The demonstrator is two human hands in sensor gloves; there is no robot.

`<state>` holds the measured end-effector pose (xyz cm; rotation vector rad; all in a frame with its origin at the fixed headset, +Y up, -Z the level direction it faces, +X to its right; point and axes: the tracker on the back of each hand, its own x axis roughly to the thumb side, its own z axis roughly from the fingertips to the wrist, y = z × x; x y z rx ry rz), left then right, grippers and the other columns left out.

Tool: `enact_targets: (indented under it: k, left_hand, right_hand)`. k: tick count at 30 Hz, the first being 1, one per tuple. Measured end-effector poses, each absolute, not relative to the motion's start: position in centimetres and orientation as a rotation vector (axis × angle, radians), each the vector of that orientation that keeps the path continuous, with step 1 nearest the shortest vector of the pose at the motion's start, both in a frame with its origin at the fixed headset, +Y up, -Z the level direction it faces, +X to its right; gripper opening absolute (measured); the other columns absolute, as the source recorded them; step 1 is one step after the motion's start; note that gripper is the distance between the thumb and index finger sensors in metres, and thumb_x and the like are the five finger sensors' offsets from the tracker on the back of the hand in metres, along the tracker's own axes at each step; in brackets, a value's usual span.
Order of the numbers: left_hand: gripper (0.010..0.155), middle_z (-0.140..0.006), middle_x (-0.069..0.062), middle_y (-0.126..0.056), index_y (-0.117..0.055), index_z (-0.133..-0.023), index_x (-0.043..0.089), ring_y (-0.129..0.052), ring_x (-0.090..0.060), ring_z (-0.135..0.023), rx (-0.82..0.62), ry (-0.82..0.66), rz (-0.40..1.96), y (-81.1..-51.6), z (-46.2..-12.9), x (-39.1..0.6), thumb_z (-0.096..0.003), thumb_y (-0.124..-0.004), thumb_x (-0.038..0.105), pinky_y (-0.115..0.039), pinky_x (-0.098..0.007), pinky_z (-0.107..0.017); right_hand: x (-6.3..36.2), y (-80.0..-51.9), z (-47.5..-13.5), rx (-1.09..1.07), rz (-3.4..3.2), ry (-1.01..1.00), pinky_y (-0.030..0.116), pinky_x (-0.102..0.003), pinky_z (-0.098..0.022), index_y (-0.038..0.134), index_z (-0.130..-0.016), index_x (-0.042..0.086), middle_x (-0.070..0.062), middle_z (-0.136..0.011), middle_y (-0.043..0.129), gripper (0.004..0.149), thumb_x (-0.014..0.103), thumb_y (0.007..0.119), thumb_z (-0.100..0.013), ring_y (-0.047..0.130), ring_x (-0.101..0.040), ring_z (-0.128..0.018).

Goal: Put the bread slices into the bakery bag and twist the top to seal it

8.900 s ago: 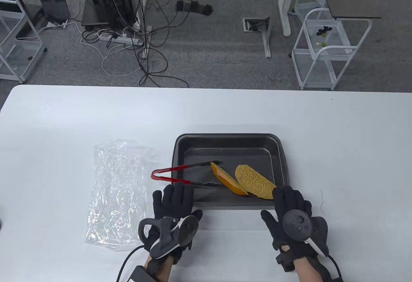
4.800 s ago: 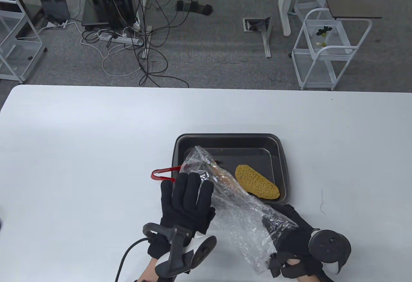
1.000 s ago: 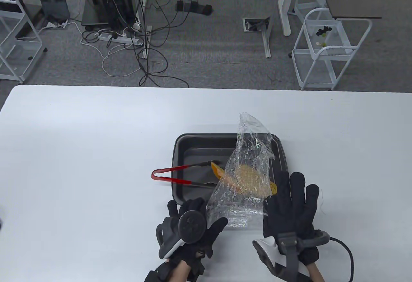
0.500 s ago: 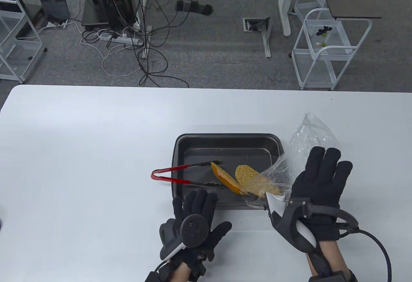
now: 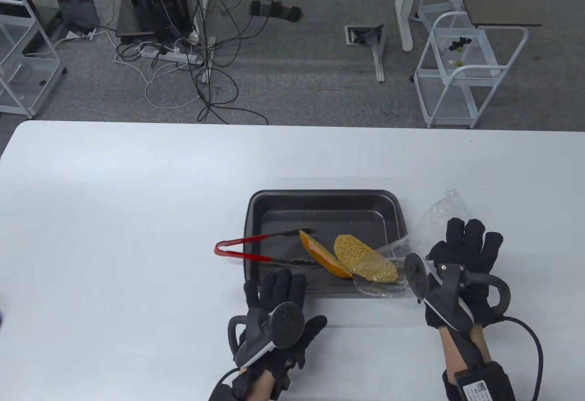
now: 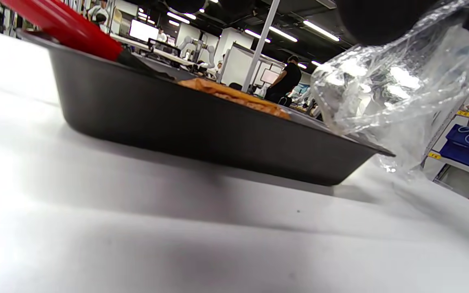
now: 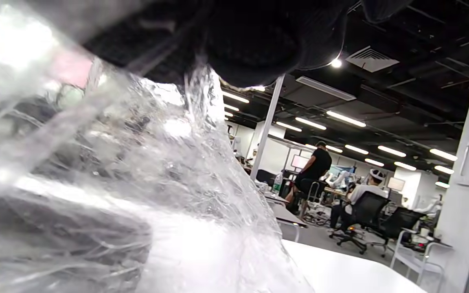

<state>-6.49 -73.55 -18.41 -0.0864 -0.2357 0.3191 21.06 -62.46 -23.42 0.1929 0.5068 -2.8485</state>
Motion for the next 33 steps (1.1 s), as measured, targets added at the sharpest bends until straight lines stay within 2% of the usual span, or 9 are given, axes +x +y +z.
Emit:
enact_targets:
  k: [5, 9, 15, 17, 22, 28, 31, 33]
  left_hand:
    - [0.096, -0.122, -0.016, -0.031, -0.034, -0.114, 0.023, -0.036, -0.051, -0.113, -0.013, -0.202, 0.169, -72.8, -18.0, -5.8, -0.042, -0.08, 0.067, -0.018, -0.074, -0.079]
    - [0.097, -0.123, -0.015, -0.031, -0.033, -0.114, 0.024, -0.037, -0.05, -0.114, -0.014, -0.115, 0.013, -72.2, -20.1, -5.8, -0.0414, -0.082, 0.067, -0.02, -0.074, -0.08]
    - [0.101, -0.122, -0.013, -0.027, -0.029, -0.112, 0.025, -0.035, -0.047, -0.115, -0.187, -0.039, -0.309, -70.5, -27.1, -8.1, -0.0377, -0.083, 0.066, -0.021, -0.072, -0.082]
    - [0.105, -0.122, -0.013, -0.023, -0.026, -0.111, 0.025, -0.032, -0.047, -0.115, -0.259, -0.008, -0.338, -70.0, -29.1, -9.2, -0.0356, -0.086, 0.065, -0.019, -0.072, -0.082]
    - [0.11, -0.12, -0.013, -0.017, -0.021, -0.11, 0.025, -0.031, -0.046, -0.115, -0.477, -0.056, -0.331, -70.2, -33.1, -10.4, -0.0331, -0.089, 0.064, -0.018, -0.071, -0.083]
    - [0.109, -0.12, -0.007, -0.017, -0.023, -0.109, 0.03, -0.042, -0.043, -0.116, -0.605, -0.054, -0.341, -73.3, -35.7, -10.2, -0.0328, -0.094, 0.063, -0.028, -0.07, -0.085]
    - [0.102, -0.118, 0.0, -0.016, -0.036, -0.106, 0.036, -0.054, -0.036, -0.114, -0.609, -0.045, -0.384, -74.5, -36.1, -10.3, -0.0319, -0.104, 0.052, -0.038, -0.067, -0.086]
    - [0.098, -0.117, 0.001, -0.017, -0.048, -0.103, 0.039, -0.07, -0.025, -0.103, -0.58, -0.038, -0.394, -74.7, -36.2, -10.4, -0.027, -0.109, 0.046, -0.046, -0.063, -0.087]
  right_hand:
    - [21.8, -62.9, -23.8, 0.164, -2.978, 0.477, 0.047, -0.073, -0.069, 0.09, -0.046, -0.013, -0.02, -0.103, 0.08, 0.043, 0.029, 0.092, -0.041, 0.069, -0.054, -0.096]
    - [22.5, -62.8, -24.2, 0.153, -3.057, 0.454, 0.047, -0.073, -0.069, 0.09, -0.047, -0.013, -0.02, -0.103, 0.079, 0.043, 0.029, 0.092, -0.042, 0.069, -0.055, -0.096]
    - [23.2, -62.9, -24.4, 0.133, -3.144, 0.451, 0.046, -0.074, -0.069, 0.09, -0.047, -0.013, -0.021, -0.102, 0.079, 0.043, 0.029, 0.091, -0.042, 0.069, -0.055, -0.096]
    - [23.4, -62.8, -24.4, 0.13, -3.159, 0.462, 0.046, -0.074, -0.069, 0.09, -0.047, -0.013, -0.021, -0.102, 0.079, 0.043, 0.029, 0.091, -0.042, 0.069, -0.055, -0.095]
    - [24.2, -62.9, -24.4, 0.16, -3.181, 0.467, 0.046, -0.074, -0.069, 0.091, -0.047, -0.013, -0.021, -0.102, 0.08, 0.043, 0.03, 0.091, -0.042, 0.069, -0.055, -0.095]
    - [24.9, -63.4, -24.7, 0.188, -3.199, 0.454, 0.047, -0.074, -0.068, 0.091, -0.048, -0.013, -0.022, -0.102, 0.08, 0.043, 0.03, 0.091, -0.043, 0.07, -0.056, -0.095]
    - [24.6, -63.5, -24.8, 0.182, -3.194, 0.455, 0.047, -0.074, -0.068, 0.091, -0.048, -0.013, -0.022, -0.102, 0.08, 0.043, 0.03, 0.091, -0.043, 0.07, -0.056, -0.095]
    - [24.5, -63.6, -24.9, 0.177, -3.182, 0.45, 0.047, -0.074, -0.068, 0.091, -0.048, -0.013, -0.022, -0.102, 0.08, 0.043, 0.03, 0.091, -0.043, 0.07, -0.056, -0.095]
